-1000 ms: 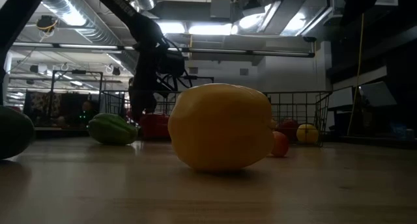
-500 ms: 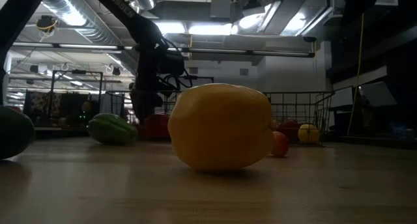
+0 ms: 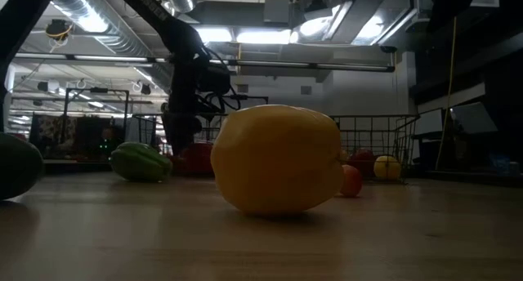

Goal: Sort produce into baskets
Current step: Put the purple eggplant into the left golden wire basket

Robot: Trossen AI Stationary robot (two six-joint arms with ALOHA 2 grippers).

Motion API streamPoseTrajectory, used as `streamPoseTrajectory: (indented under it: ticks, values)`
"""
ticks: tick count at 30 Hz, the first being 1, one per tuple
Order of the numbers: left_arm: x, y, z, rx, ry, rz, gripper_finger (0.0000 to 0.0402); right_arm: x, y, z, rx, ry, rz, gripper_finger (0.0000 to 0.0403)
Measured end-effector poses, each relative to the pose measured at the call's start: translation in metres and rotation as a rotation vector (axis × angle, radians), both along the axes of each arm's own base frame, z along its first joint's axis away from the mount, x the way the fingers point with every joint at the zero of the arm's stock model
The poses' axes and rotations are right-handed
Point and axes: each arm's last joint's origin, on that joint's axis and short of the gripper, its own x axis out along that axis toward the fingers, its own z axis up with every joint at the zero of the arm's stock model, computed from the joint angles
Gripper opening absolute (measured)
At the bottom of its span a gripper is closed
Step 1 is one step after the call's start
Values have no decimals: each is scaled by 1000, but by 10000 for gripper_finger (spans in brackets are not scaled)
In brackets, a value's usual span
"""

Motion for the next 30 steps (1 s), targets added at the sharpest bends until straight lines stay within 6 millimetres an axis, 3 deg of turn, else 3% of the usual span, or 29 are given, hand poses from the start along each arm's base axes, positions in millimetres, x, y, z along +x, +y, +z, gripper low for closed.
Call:
streamPoseTrajectory:
  ticks: [6,12,22,30]
  values:
    - [4,-1,27,55,-61,-23,347,0,0,0,0,0,0,325]
    - [14,-17,77,155,-208,-58,347,0,0,0,0,0,0,325]
    - [19,-96,142,47,-638,-71,347,3,1,2,-9,-28,22,325]
    - [36,-157,152,-40,-747,-141,347,9,4,5,131,-105,-6,325]
